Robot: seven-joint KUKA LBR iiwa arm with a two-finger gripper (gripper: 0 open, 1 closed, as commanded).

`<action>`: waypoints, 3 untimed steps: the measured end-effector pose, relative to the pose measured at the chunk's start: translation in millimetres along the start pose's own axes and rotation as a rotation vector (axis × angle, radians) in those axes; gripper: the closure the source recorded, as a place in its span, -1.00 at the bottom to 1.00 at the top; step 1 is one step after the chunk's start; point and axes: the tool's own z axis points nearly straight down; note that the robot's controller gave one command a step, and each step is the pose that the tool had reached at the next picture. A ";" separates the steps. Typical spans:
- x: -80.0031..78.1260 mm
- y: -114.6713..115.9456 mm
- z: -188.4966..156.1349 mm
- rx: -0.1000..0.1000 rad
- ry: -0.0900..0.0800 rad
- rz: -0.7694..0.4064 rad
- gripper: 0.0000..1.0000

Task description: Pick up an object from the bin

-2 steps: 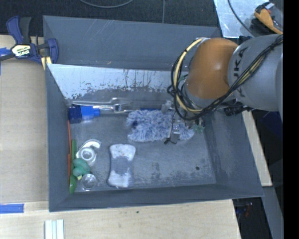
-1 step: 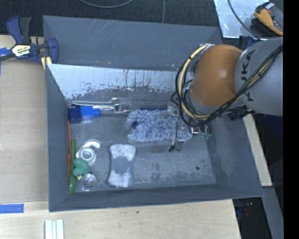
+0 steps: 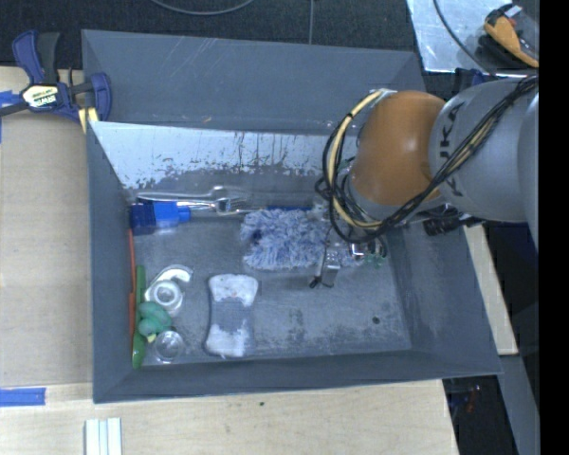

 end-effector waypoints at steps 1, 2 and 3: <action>21.0 5.9 -143.0 0.000 -0.012 -0.100 1.00; 22.0 5.8 -141.0 0.001 -0.008 -0.100 -1.00; 22.0 5.9 -141.0 0.000 -0.008 -0.100 -1.00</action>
Offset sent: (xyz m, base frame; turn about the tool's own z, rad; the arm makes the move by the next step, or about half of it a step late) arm 0.0000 0.0000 0.0000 0.0000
